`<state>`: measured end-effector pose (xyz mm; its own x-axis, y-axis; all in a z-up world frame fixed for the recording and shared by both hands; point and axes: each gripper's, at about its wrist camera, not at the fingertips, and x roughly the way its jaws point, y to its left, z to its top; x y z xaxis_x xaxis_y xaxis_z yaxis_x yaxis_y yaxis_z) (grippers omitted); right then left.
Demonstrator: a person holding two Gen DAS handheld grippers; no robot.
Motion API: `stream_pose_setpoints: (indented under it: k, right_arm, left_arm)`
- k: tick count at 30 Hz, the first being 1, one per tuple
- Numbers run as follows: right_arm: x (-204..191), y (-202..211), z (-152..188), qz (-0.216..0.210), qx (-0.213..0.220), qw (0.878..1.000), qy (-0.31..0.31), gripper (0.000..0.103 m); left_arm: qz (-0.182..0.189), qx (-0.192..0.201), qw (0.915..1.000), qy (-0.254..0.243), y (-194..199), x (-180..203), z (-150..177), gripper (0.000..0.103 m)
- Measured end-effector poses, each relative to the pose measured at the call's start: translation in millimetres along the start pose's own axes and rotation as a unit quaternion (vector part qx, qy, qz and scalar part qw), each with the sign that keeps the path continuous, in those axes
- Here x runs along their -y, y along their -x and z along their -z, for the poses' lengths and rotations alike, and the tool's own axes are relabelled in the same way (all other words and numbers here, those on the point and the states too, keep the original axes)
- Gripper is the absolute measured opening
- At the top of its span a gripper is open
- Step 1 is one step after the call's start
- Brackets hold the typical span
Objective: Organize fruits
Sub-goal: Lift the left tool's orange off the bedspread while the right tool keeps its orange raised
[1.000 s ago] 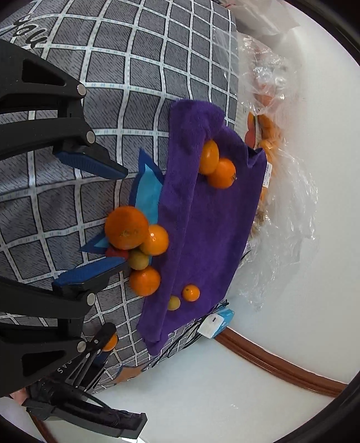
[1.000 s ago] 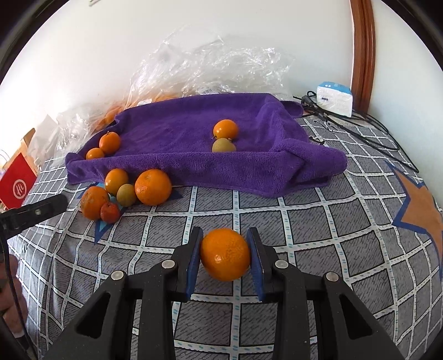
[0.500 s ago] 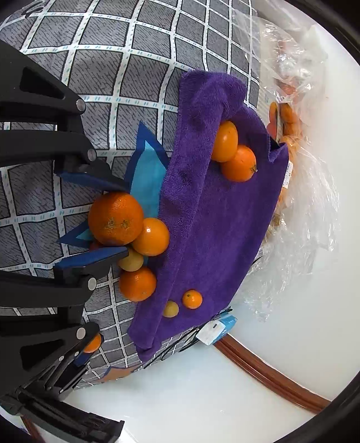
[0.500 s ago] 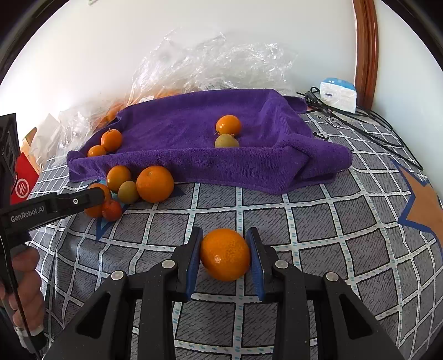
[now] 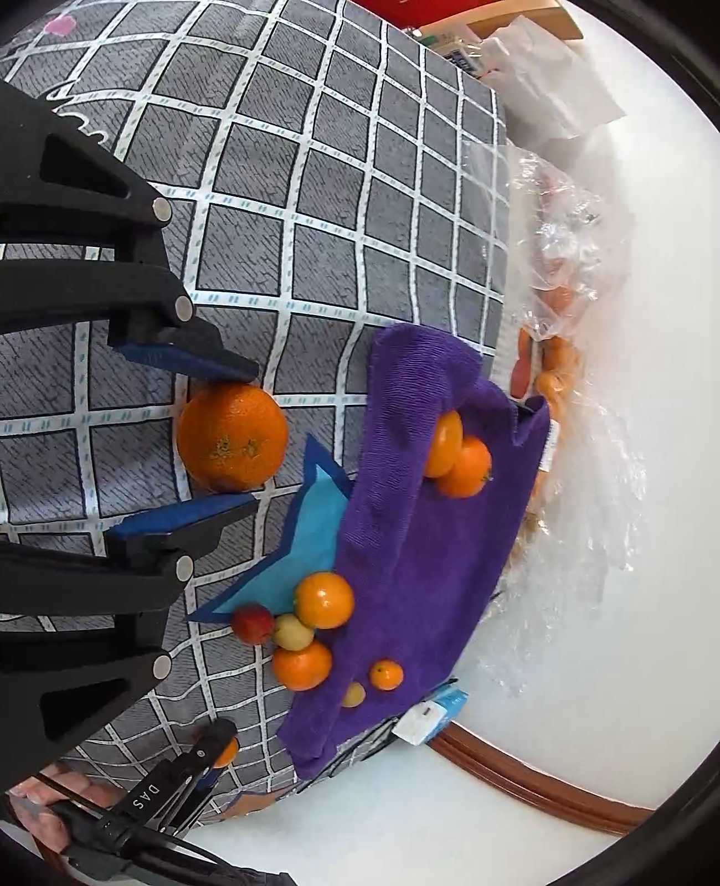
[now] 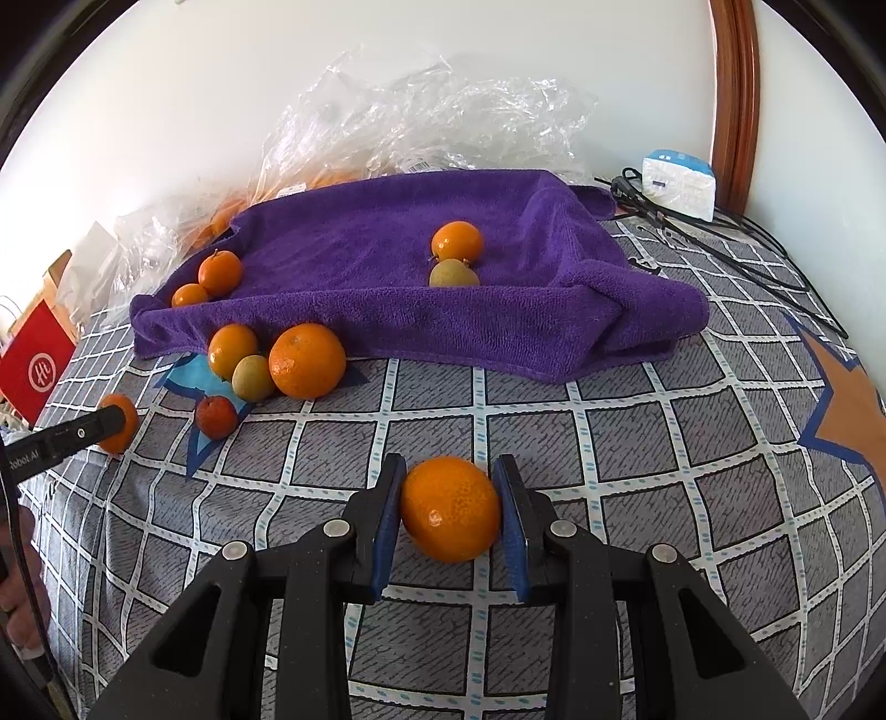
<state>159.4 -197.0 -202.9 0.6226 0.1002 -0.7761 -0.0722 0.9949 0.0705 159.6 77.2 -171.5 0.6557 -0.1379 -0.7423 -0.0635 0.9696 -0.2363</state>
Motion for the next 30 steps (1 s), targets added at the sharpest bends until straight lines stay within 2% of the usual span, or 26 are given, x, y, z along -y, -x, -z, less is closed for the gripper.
stream_pose_setpoints:
  k: [4,7,15,20,23,30]
  right_arm:
    - [0.2,-1.0,-0.3,0.0,-0.002,1.0,0.0,0.033]
    - [0.1,-1.4,-0.3,0.0,-0.003,1.0,0.0,0.033]
    - [-1.0,-2.6,0.1,0.003,-0.003,1.0,0.0,0.033]
    - [-1.2,-2.0,0.4,0.0,-0.002,1.0,0.001,0.033]
    - [-1.4,-2.0,0.2,0.001,-0.002,1.0,0.001,0.033]
    - [-2.3,-2.9,0.3,0.007,-0.005,1.0,0.007,0.033]
  left_arm:
    - [-0.018,-0.006,0.9997,-0.018,-9.6,4.0,1.3,0.04]
    - [-0.02,0.005,0.9995,-0.022,-10.0,3.0,4.4,0.04]
    - [0.009,0.007,0.9999,-0.007,-8.5,-3.1,7.6,0.046]
    - [0.008,0.008,0.9999,-0.007,-8.1,-2.9,7.9,0.045]
    - [0.007,0.01,0.9999,0.001,-6.8,-4.6,8.1,0.039]
    - [0.021,0.015,0.9995,0.018,-4.5,-10.4,9.1,0.039]
